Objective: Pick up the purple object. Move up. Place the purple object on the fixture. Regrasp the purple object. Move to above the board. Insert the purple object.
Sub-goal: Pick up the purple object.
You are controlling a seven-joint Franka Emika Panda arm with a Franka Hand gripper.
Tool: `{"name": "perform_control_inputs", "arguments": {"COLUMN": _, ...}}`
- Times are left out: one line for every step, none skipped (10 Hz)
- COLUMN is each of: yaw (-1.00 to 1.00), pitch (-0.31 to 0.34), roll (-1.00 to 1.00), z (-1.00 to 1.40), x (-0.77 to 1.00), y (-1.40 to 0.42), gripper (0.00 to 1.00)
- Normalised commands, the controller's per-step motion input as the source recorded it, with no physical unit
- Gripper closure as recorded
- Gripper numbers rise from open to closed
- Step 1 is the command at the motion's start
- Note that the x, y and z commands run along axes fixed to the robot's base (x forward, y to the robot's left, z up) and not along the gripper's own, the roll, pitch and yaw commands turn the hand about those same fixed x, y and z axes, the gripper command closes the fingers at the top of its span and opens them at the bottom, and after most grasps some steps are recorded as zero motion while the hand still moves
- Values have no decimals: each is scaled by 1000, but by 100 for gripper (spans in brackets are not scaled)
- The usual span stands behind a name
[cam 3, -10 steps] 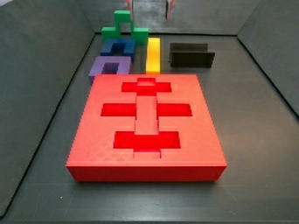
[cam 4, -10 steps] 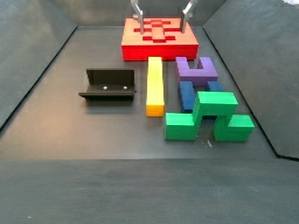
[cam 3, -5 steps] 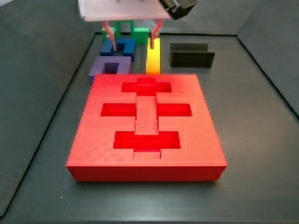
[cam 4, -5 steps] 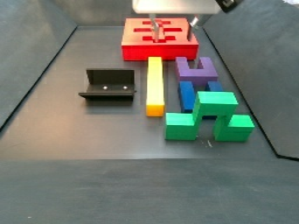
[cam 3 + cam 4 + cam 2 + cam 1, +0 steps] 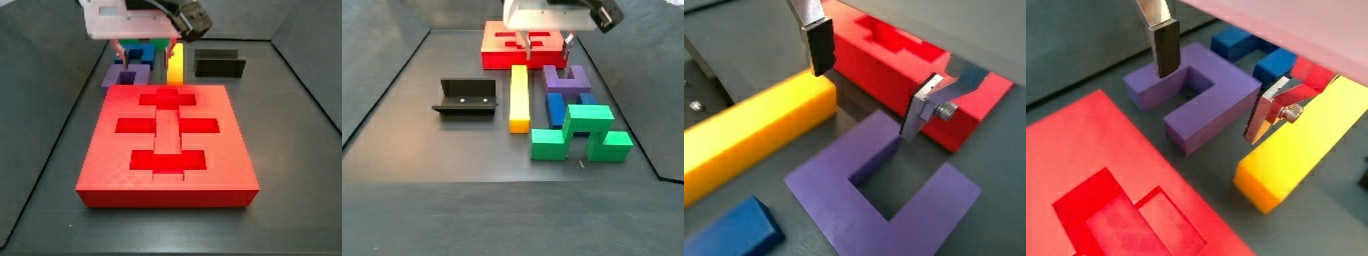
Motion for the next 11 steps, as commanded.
{"name": "perform_control_inputs", "arguments": {"yaw": 0, "pitch": -26, "roll": 0, "z": -397, "x": -154, "y": -46, "gripper": 0}}
{"name": "perform_control_inputs", "arguments": {"yaw": -3, "pitch": -43, "roll": 0, "z": -326, "x": -231, "y": -123, "gripper": 0}}
{"name": "perform_control_inputs", "arguments": {"yaw": -29, "pitch": -87, "roll": 0, "z": -306, "x": -257, "y": -214, "gripper": 0}}
{"name": "perform_control_inputs", "arguments": {"yaw": -43, "pitch": -51, "roll": 41, "z": -211, "x": -280, "y": -323, "gripper": 0}}
{"name": "perform_control_inputs", "arguments": {"yaw": -23, "pitch": -60, "roll": 41, "z": -160, "x": -180, "y": -306, "gripper": 0}}
{"name": "perform_control_inputs", "arguments": {"yaw": 0, "pitch": 0, "roll": 56, "z": -223, "x": 0, "y": -34, "gripper": 0}}
{"name": "perform_control_inputs", "arguments": {"yaw": 0, "pitch": 7, "roll": 99, "z": -249, "x": 11, "y": 34, "gripper": 0}}
{"name": "perform_control_inputs", "arguments": {"yaw": 0, "pitch": 17, "roll": 69, "z": -151, "x": 14, "y": 129, "gripper": 0}}
{"name": "perform_control_inputs", "arguments": {"yaw": 0, "pitch": 40, "roll": 44, "z": -69, "x": 97, "y": 180, "gripper": 0}}
{"name": "perform_control_inputs", "arguments": {"yaw": 0, "pitch": 33, "roll": 46, "z": -86, "x": 63, "y": 71, "gripper": 0}}
{"name": "perform_control_inputs", "arguments": {"yaw": -43, "pitch": 50, "roll": 29, "z": -54, "x": 126, "y": 80, "gripper": 0}}
